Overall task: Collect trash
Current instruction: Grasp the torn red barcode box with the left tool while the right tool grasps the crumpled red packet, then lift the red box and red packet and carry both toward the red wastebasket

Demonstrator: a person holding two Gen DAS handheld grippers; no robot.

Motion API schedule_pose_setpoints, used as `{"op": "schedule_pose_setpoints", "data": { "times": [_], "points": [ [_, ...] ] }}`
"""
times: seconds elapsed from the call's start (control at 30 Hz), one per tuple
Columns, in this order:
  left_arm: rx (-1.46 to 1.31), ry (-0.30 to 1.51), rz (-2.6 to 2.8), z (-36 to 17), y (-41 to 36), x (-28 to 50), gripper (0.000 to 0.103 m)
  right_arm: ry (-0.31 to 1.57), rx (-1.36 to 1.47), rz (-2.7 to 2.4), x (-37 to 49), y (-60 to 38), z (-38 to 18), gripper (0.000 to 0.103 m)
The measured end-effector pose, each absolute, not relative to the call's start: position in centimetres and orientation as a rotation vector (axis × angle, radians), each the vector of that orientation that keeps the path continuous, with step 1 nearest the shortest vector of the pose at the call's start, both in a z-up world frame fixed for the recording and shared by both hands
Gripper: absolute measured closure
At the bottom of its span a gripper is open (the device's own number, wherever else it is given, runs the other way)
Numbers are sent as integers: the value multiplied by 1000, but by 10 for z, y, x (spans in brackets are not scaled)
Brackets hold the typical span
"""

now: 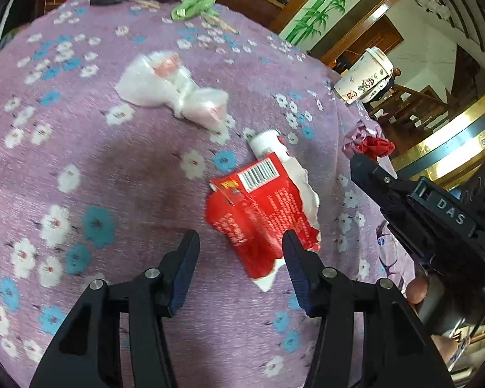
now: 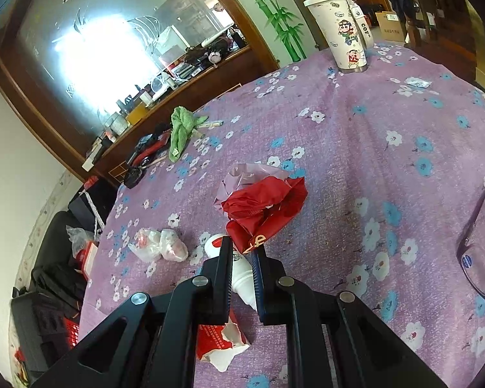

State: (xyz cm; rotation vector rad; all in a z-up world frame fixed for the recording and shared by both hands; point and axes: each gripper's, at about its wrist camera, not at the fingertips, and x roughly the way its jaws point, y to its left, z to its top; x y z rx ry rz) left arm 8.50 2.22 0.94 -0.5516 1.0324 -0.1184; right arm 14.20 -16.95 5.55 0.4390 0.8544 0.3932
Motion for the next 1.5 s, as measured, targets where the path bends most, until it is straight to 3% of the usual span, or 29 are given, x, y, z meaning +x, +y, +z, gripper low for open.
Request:
{"op": "schedule_pose_setpoints", "data": {
  "times": [0.3, 0.37, 0.4, 0.57, 1.0, 1.5],
  "points": [
    [-507, 1028, -73, 9, -1, 102, 53, 790, 510, 345, 140, -199, 69, 91],
    [-486, 1024, -69, 8, -8, 107, 62, 792, 521, 350, 140, -200, 69, 91],
    [-479, 1026, -73, 7, -11, 109, 75, 791, 521, 351, 140, -200, 69, 91],
    [-460, 1015, -94, 3, -17, 116, 84, 790, 522, 347, 140, -202, 69, 91],
    [-372, 939, -40, 25, 27, 75, 90, 808, 449, 379, 141, -181, 65, 91],
    [-223, 734, 177, 63, 105, -11, 89, 794, 83, 676, 88, -70, 55, 90]
  ]
}}
